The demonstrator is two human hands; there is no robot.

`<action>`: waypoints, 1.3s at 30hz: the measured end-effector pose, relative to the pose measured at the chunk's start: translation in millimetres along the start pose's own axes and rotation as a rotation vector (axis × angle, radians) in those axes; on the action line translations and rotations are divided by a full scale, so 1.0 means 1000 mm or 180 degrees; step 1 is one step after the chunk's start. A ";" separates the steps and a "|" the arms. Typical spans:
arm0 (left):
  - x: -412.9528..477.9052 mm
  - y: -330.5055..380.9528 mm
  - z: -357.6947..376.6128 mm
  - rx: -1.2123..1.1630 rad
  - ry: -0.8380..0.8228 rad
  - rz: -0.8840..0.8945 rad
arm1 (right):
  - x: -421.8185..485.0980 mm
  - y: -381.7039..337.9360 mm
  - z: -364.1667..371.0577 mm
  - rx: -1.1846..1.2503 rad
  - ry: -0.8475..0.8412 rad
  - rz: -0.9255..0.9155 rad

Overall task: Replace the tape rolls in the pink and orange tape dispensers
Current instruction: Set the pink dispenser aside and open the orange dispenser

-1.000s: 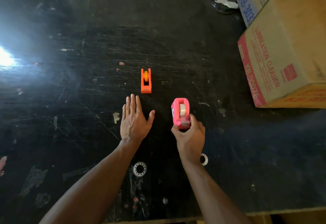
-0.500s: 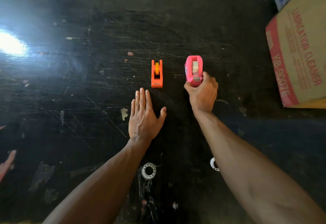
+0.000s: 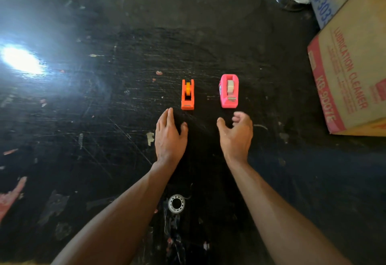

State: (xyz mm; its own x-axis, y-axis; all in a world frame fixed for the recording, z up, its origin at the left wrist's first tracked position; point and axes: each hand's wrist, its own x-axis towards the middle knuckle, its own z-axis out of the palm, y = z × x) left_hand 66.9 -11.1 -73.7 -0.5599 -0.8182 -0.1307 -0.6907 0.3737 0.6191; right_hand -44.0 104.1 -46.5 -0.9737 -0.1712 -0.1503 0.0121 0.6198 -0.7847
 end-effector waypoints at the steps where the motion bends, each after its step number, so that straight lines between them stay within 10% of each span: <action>1: 0.007 0.006 -0.005 -0.0311 0.0026 -0.0214 | -0.004 -0.001 0.003 0.0035 -0.0138 -0.0049; 18: 0.100 0.028 -0.019 -0.1609 -0.0734 -0.0602 | 0.060 -0.060 0.062 0.0367 -0.1475 0.0028; 39: -0.111 0.006 -0.059 -0.2073 -0.1000 -0.0460 | -0.103 0.004 -0.069 0.1605 -0.1967 0.0602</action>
State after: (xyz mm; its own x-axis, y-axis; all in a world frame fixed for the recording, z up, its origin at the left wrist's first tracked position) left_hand 152.5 56.2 -9.7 -0.6561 -0.6394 -0.4009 -0.4104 -0.1435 0.9005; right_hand 40.3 176.6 7.1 -0.6456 -0.5809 -0.4958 0.4078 0.2867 -0.8669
